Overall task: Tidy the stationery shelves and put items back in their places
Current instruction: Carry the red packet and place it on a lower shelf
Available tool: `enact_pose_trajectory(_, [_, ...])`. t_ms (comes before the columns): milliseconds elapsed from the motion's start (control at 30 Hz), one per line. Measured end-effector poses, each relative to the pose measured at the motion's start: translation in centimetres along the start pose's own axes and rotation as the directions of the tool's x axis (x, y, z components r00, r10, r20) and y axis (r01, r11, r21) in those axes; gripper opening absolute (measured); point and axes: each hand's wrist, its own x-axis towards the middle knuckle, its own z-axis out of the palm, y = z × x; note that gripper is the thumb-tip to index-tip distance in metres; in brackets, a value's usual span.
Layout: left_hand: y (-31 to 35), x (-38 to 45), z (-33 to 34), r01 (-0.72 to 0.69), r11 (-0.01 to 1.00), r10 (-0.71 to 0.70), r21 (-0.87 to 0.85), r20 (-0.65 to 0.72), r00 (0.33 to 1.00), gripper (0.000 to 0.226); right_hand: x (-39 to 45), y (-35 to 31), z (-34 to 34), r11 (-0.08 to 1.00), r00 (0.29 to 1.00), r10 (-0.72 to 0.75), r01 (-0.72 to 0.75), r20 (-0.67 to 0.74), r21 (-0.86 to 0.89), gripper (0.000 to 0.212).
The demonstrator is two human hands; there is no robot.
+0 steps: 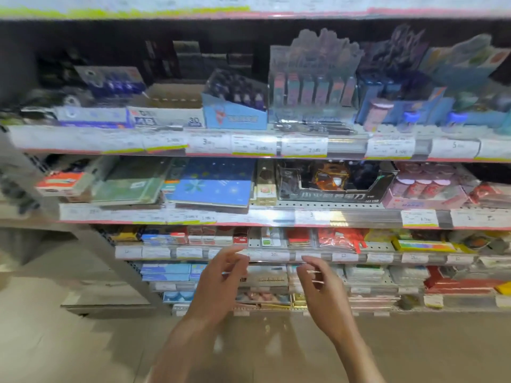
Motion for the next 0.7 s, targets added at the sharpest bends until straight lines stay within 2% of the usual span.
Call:
enact_pose_trajectory(100, [-0.4, 1.3, -3.9, -0.046, 0.999, 0.047, -0.014, 0.026, 0.999, 0.026, 0.3, -1.9, 3.0, 0.996, 0.998, -0.031, 0.026, -0.054, -0.086, 0.025])
enact_pose_trajectory(400, [-1.3, 6.1, -18.1, -0.102, 0.995, 0.102, 0.006, 0.016, 0.995, 0.015, 1.8, -9.8, 14.9, 0.983, 0.989, -0.088, 0.067, -0.115, -0.173, 0.024])
enact_pose_trajectory(500, [-1.7, 7.2, -21.6, -0.095, 0.995, 0.095, 0.024, 0.01, 0.995, 0.02, 2.5, -12.0, 18.4, 0.974, 0.984, -0.118, 0.089, -0.132, -0.207, 0.025])
enact_pose_trajectory(700, [-3.4, 8.7, -27.0, -0.055, 0.999, 0.055, 0.001, -0.087, 0.995, 0.017, 3.6, -15.4, 22.6, 0.952, 0.981, -0.161, 0.127, -0.104, -0.278, 0.022])
